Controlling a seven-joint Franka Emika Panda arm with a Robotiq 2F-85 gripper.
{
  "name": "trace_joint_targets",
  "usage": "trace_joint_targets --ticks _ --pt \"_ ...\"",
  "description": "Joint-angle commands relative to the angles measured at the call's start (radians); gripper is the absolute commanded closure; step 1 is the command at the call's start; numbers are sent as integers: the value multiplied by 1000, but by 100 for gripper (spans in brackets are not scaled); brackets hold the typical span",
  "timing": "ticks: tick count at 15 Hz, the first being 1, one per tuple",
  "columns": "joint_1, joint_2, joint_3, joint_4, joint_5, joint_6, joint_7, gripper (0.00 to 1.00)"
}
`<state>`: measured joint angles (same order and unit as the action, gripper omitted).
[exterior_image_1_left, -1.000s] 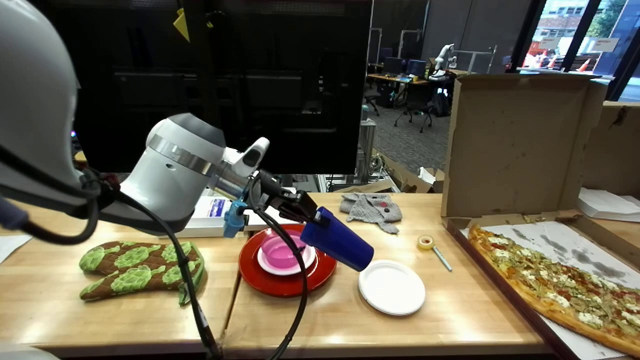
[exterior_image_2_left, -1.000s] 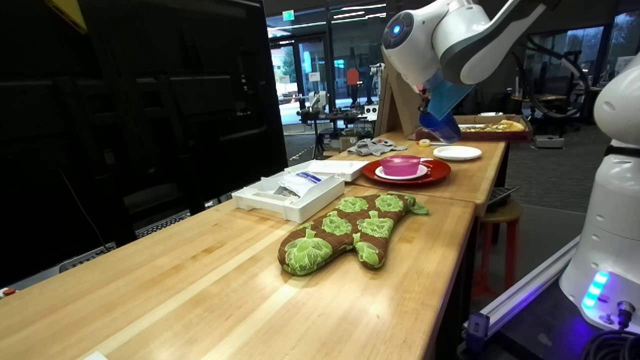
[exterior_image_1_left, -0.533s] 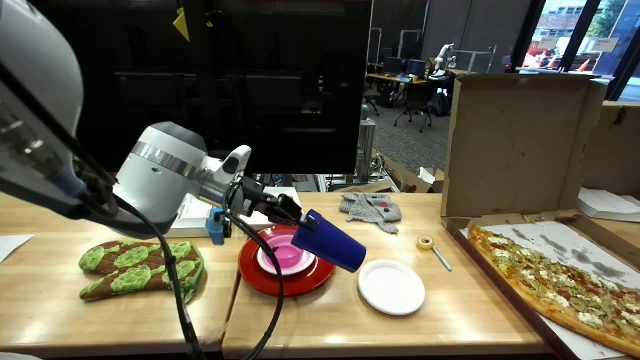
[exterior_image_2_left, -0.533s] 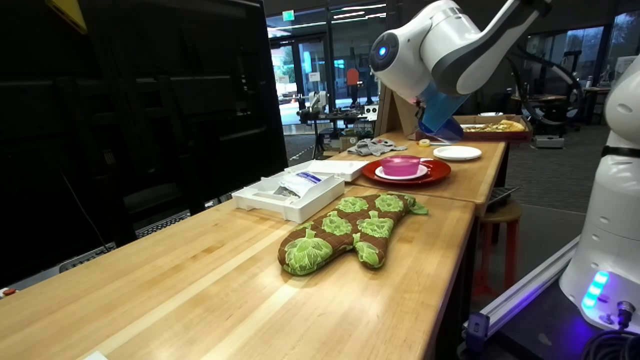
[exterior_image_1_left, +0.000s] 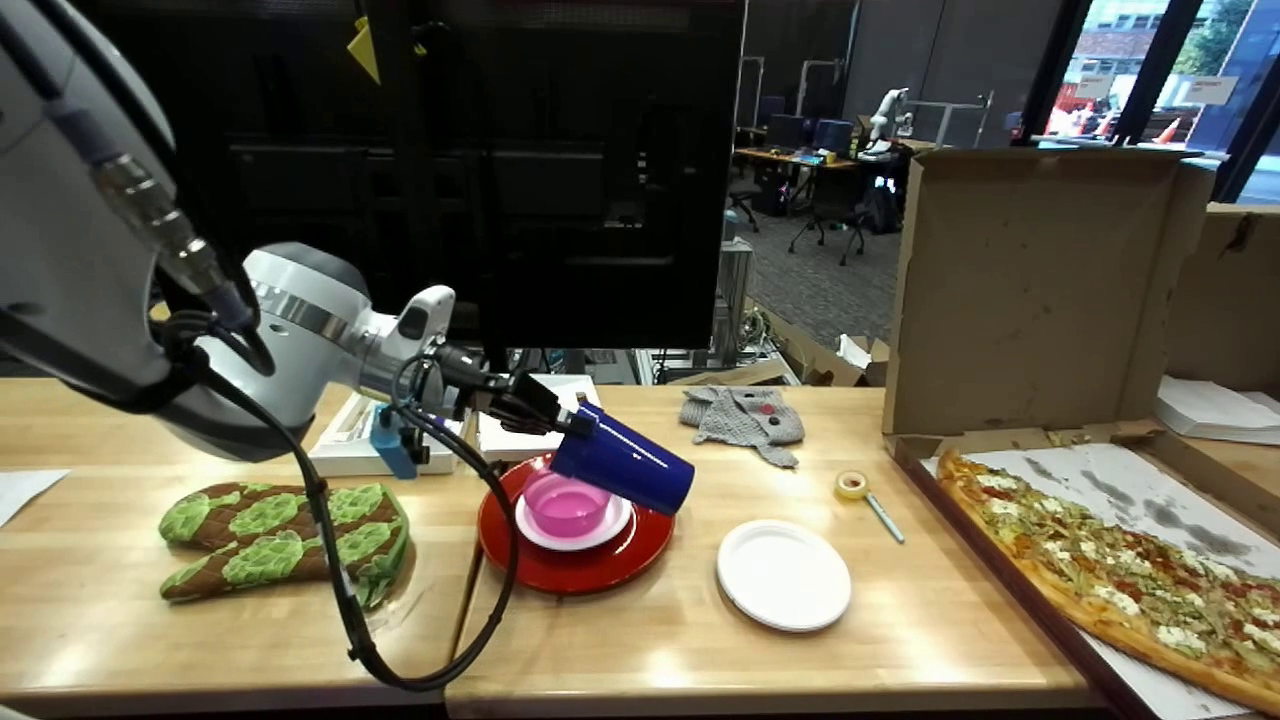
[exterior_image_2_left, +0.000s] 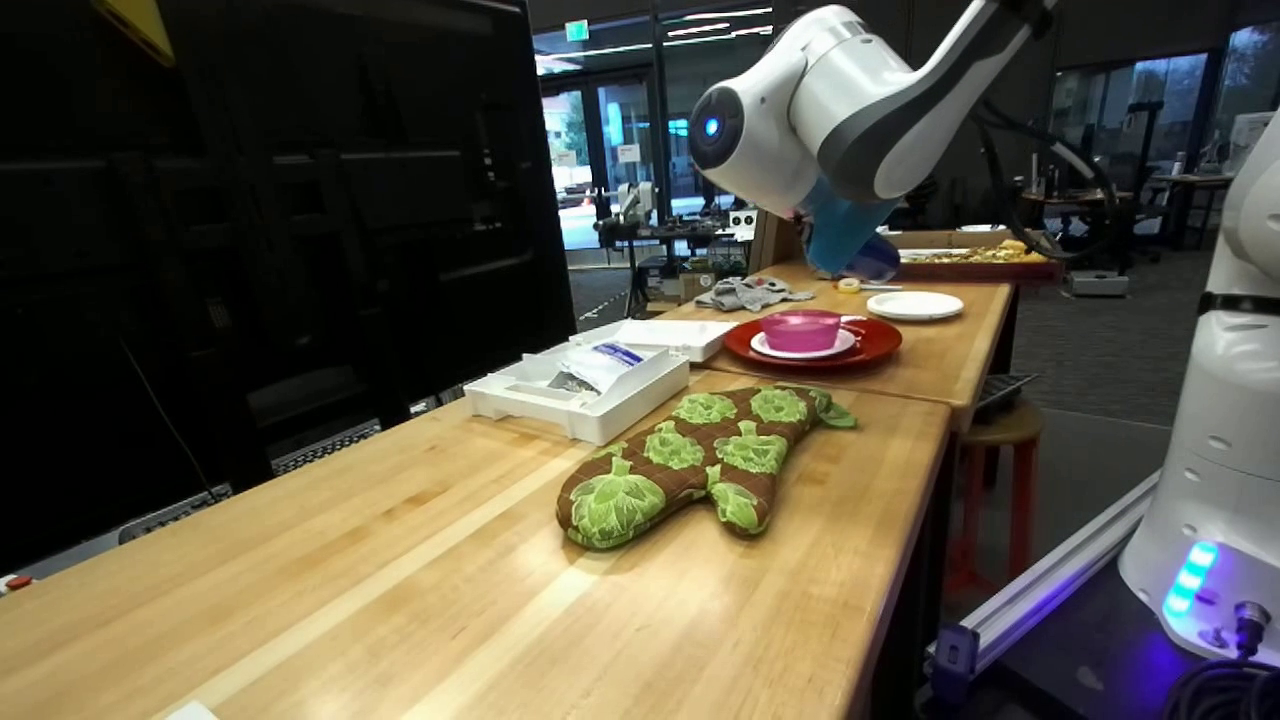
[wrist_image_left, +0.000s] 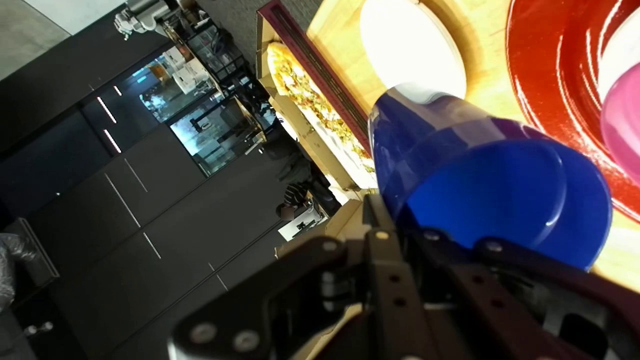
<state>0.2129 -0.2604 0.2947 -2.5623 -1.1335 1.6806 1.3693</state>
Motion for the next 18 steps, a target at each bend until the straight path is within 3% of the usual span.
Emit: trace_joint_targets --ticks 1,7,18 --pt "22 92 10 61 6 -89 61 99" --pt "41 209 13 115 -8 -213 166 99" --pt "78 323 21 187 -24 -378 244 99"
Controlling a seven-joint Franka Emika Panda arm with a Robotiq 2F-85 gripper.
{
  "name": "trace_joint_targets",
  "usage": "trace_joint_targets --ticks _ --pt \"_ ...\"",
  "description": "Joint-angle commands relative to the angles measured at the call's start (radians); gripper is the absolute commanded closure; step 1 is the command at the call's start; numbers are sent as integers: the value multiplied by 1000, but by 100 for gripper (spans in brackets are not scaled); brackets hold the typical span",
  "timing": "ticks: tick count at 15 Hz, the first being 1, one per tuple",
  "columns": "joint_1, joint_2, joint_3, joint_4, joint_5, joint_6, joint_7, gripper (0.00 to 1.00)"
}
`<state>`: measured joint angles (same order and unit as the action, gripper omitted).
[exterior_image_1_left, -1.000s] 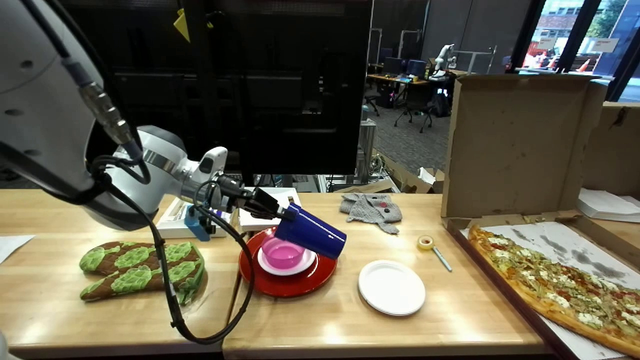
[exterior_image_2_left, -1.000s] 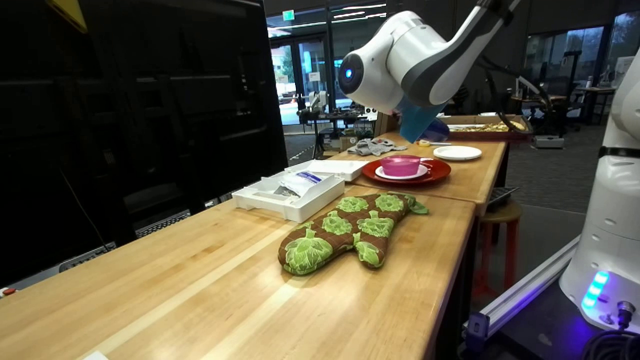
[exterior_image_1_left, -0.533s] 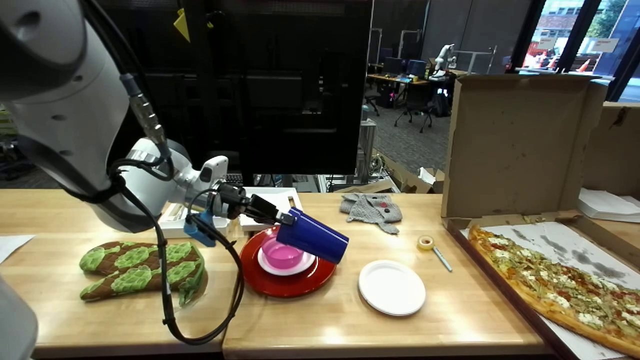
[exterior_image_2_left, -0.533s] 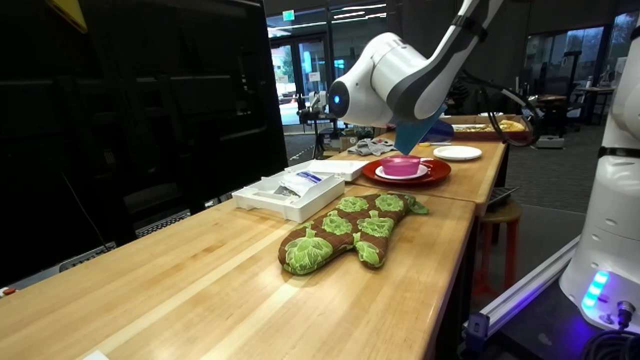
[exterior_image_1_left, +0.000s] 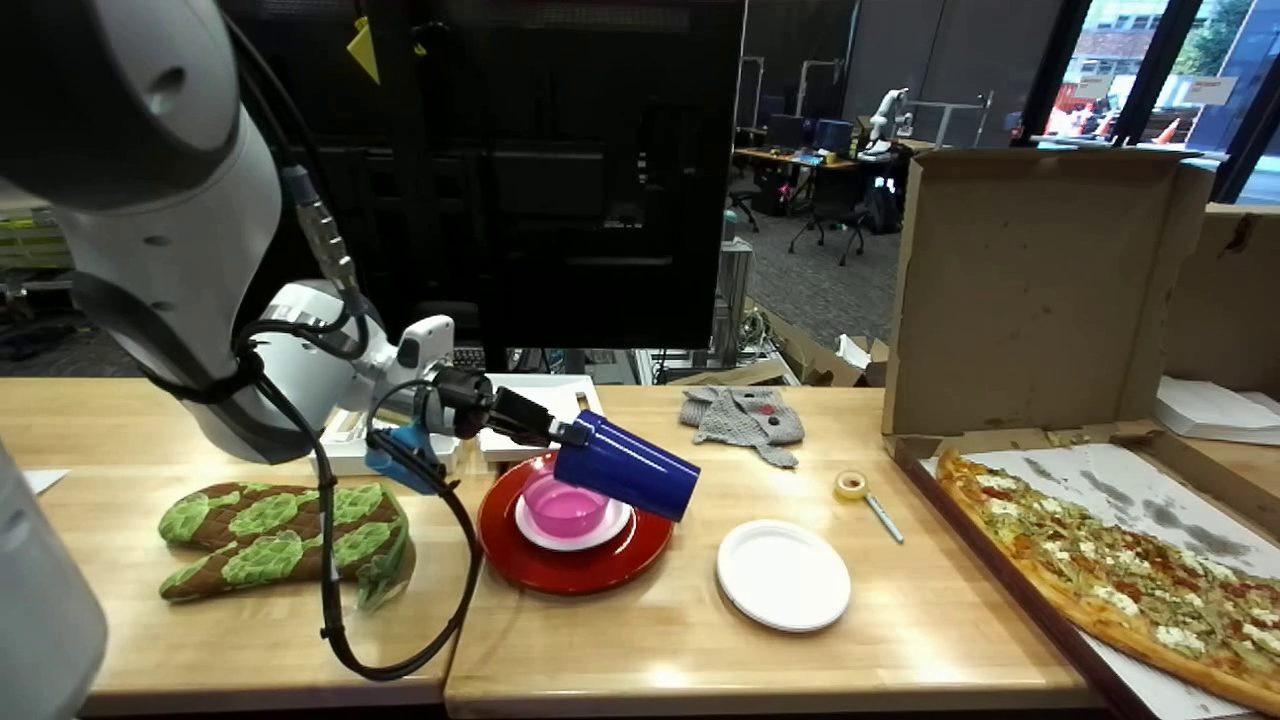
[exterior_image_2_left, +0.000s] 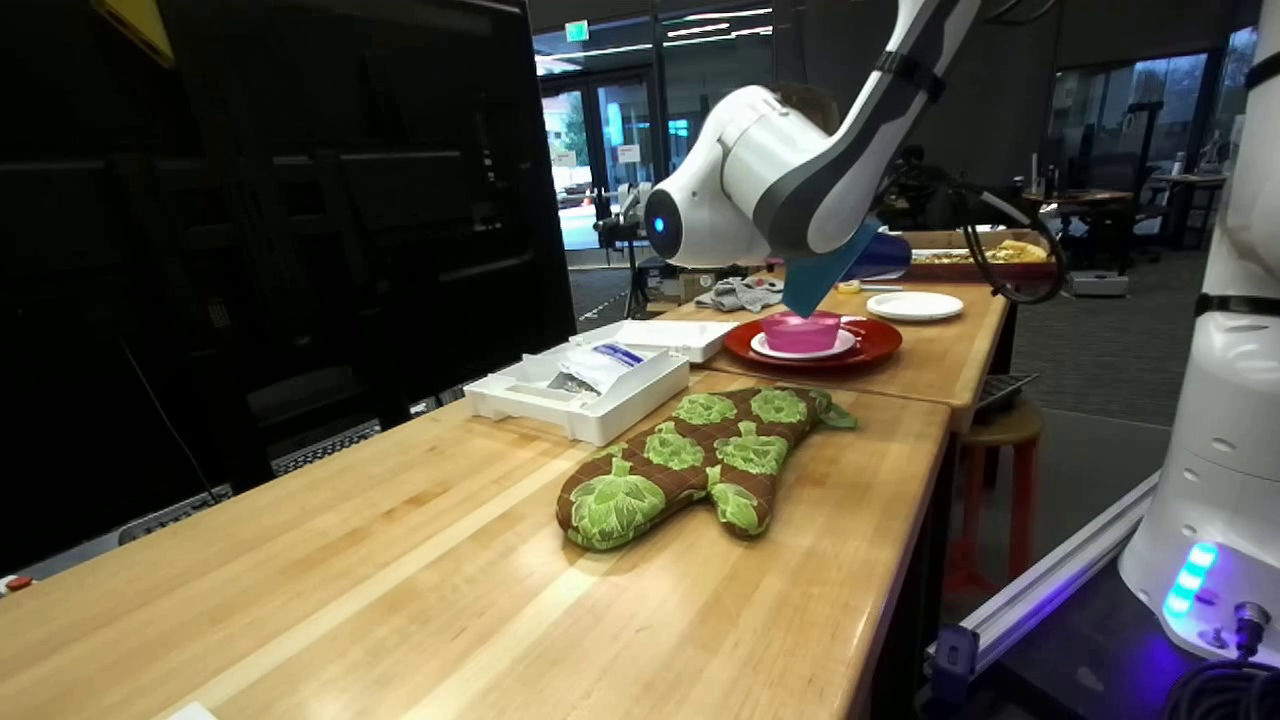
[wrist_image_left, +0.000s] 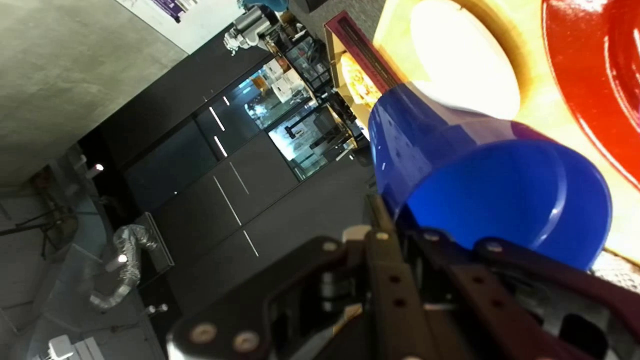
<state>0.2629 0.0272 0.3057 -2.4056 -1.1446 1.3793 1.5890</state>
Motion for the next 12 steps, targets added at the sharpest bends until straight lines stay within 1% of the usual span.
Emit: trace_joint_targets --ticks 1,7,12 --pt "37 51 13 40 -11 -99 31 99" --pt "68 126 20 69 -11 -171 55 99" --pt "70 158 15 84 -3 -219 87 99"
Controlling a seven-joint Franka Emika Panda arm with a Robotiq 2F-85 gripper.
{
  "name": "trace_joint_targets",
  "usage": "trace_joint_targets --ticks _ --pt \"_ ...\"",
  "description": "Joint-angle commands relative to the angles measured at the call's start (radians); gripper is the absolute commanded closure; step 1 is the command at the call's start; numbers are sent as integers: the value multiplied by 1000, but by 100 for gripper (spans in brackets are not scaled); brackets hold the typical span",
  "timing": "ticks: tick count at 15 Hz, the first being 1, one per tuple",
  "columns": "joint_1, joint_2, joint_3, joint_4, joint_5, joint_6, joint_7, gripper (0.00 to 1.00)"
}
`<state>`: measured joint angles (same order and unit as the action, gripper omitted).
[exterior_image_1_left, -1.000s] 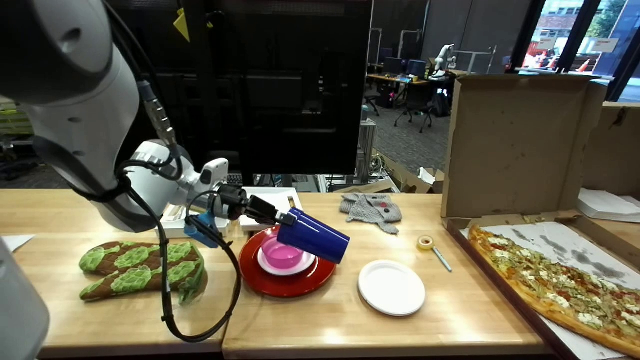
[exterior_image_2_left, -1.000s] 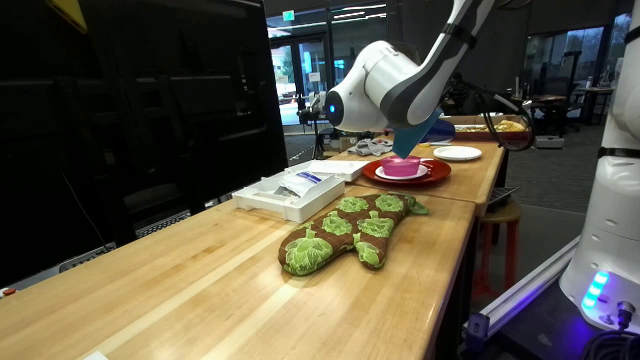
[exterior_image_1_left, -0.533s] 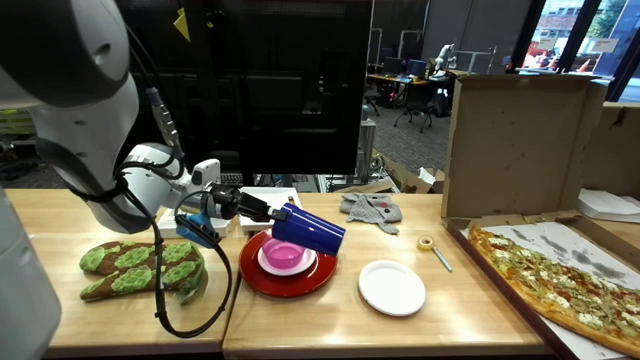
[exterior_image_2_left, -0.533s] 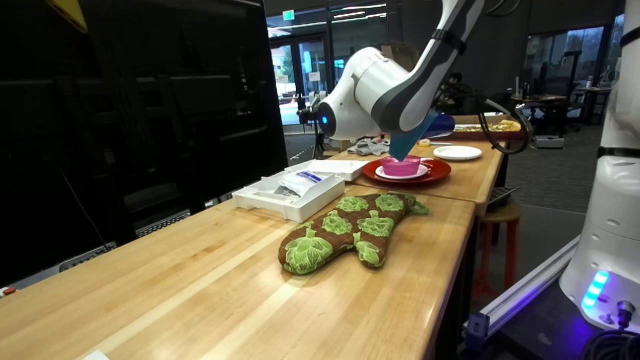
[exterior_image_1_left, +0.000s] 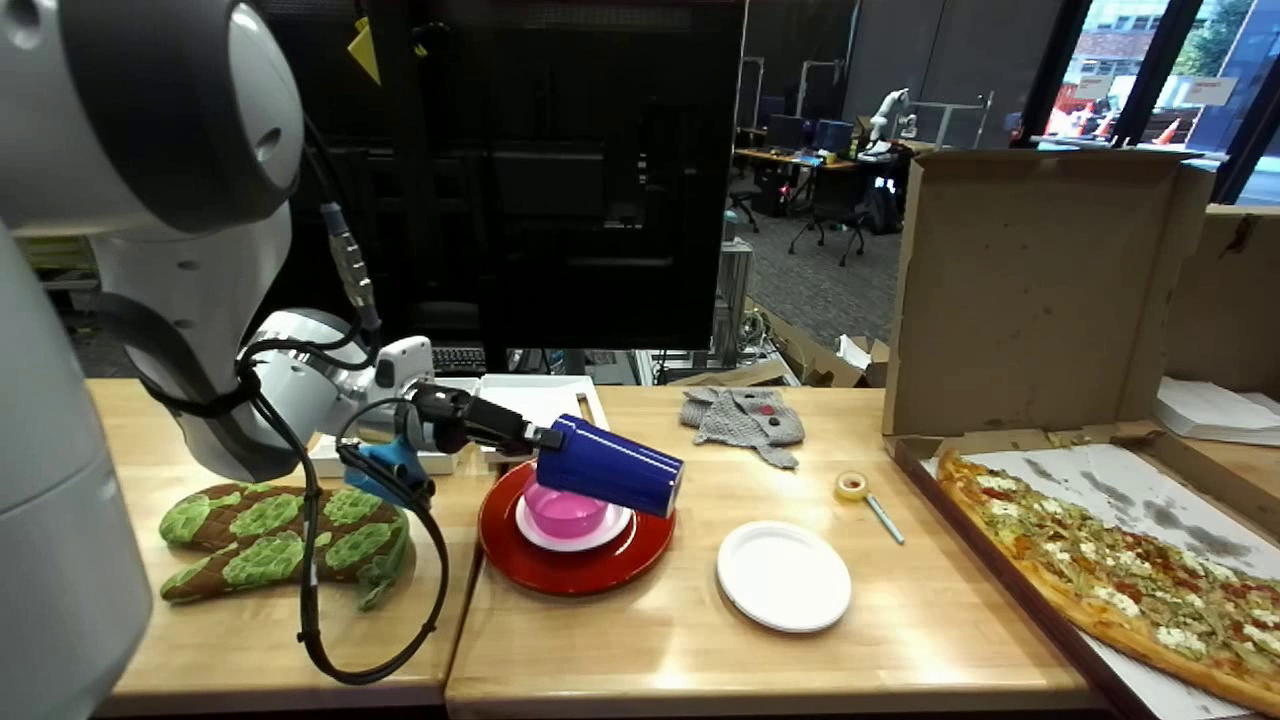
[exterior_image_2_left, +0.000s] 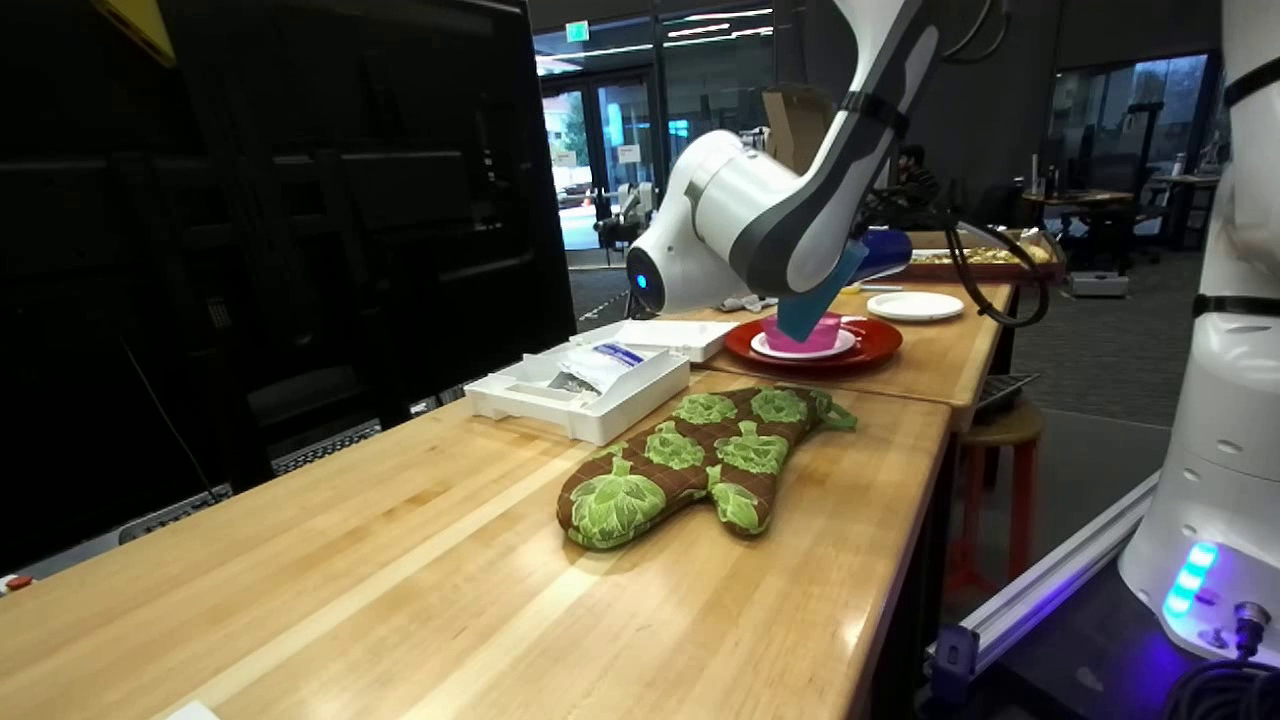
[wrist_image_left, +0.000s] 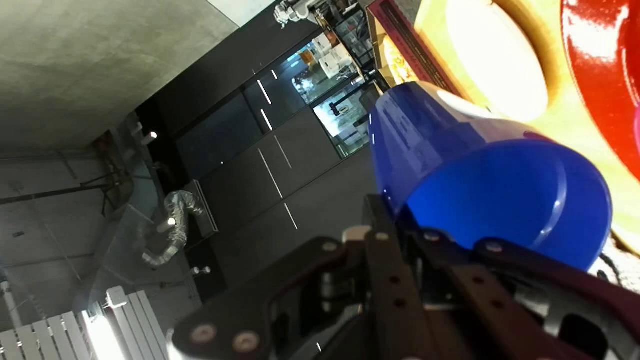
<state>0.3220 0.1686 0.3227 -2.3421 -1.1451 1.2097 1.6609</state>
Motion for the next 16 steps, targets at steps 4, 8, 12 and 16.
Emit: trace_joint_targets --ticks 4,8,12,16 --pt "18 34 1 39 -9 -95 37 99" --pt "27 61 3 60 -16 -141 52 99" --pt "39 102 3 80 -15 -169 69 99" --pt "47 128 2 93 -14 -190 91 99"
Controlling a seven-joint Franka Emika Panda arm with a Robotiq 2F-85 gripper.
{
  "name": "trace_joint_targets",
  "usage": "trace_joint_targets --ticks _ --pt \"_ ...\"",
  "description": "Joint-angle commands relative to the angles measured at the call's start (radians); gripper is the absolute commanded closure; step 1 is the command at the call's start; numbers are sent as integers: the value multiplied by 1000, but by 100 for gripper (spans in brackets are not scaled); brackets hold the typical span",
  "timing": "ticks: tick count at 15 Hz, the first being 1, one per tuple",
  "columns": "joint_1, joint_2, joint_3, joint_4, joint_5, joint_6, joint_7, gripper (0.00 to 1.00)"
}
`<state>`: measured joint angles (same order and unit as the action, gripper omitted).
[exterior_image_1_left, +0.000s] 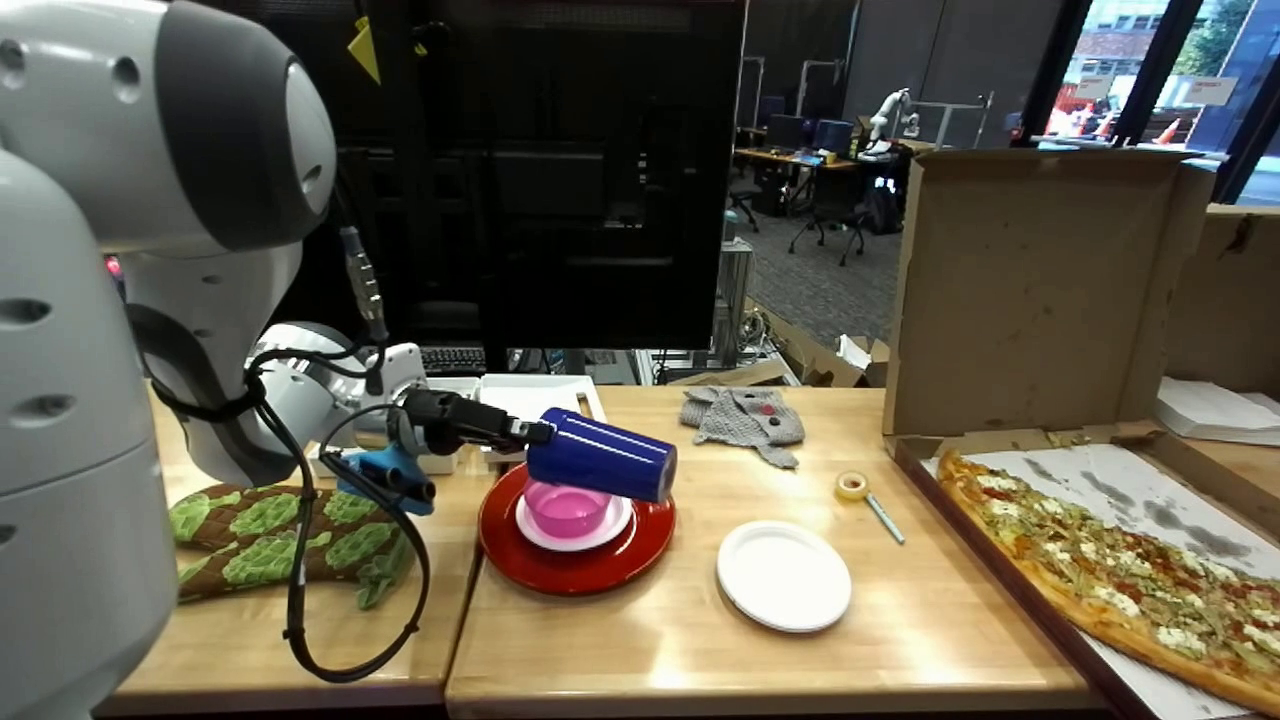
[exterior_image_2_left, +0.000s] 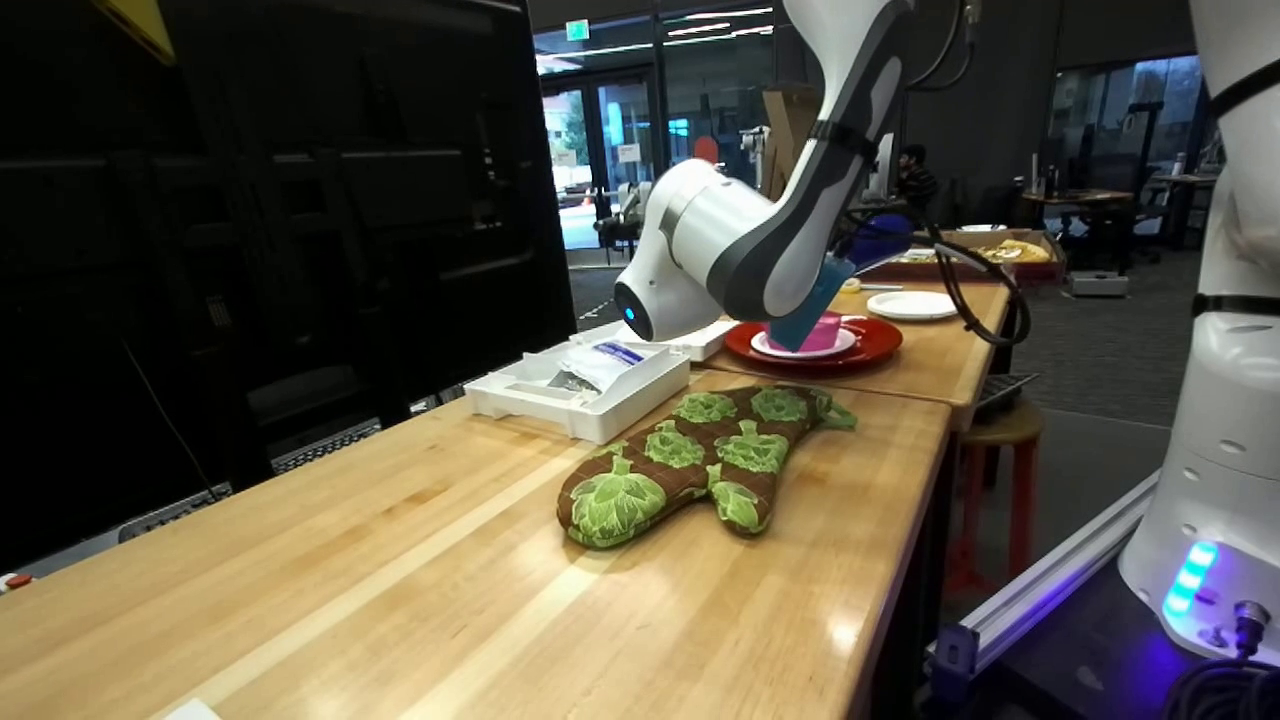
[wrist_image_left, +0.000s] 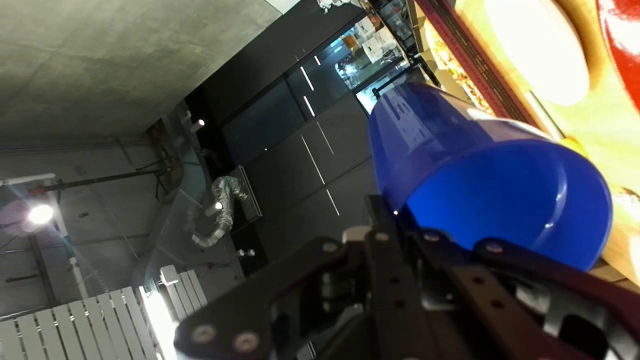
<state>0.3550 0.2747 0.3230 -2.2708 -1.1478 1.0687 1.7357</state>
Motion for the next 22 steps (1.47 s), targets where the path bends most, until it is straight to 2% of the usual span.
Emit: trace_joint_targets --ticks 1,11,22 --pt "15 24 1 25 -12 -54 22 99" --pt "25 62 1 57 -26 -145 75 99" --pt "21 113 -7 85 -35 -173 78 99"
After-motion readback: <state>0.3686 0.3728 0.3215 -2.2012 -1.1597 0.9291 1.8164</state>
